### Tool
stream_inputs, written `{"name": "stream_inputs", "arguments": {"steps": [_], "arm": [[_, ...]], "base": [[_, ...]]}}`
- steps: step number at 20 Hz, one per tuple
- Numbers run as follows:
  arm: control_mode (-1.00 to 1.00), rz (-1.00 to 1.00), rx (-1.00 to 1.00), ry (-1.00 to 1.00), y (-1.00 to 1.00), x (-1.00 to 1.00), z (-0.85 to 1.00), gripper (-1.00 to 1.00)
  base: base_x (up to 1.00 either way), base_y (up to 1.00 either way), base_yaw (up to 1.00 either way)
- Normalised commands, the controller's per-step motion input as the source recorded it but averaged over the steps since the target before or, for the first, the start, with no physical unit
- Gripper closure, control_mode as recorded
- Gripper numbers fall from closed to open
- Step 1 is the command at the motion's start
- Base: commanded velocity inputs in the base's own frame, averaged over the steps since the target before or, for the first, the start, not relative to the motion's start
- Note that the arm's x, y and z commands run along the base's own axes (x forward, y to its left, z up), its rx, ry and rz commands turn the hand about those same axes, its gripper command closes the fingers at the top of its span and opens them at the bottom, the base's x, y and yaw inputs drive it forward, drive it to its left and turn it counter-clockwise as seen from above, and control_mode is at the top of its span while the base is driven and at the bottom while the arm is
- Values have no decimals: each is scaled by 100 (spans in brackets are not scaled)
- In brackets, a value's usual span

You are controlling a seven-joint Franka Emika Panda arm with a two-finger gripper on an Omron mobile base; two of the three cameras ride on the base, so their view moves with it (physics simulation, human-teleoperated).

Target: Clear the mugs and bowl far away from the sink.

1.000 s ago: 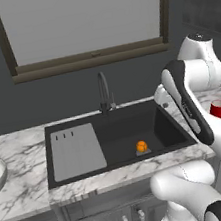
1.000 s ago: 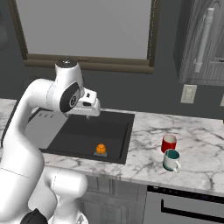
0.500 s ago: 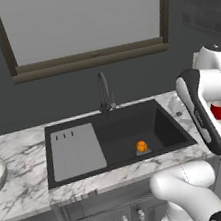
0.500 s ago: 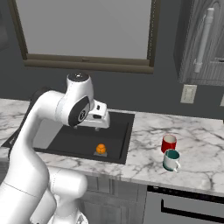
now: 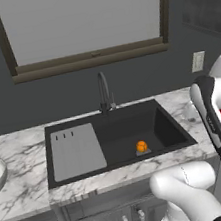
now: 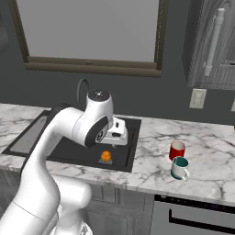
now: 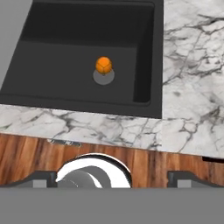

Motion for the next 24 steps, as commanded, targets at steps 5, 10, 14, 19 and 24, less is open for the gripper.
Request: {"name": "stream_inputs", "arguments": {"steps": [5, 10, 14, 19, 24], "arm": [[-100, 1, 0, 0, -50, -1, -15, -100], [-100, 1, 0, 0, -60, 0, -20, -100], [-100, 4, 0, 0, -70, 0, -24, -100], [-100, 6, 0, 0, -62, 0, -18, -100], [-100, 7, 0, -1, -46, 1, -7, -100]], "base": [[0, 0, 0], [0, 0, 0], [0, 0, 0], [0, 0, 0], [0, 0, 0]]}}
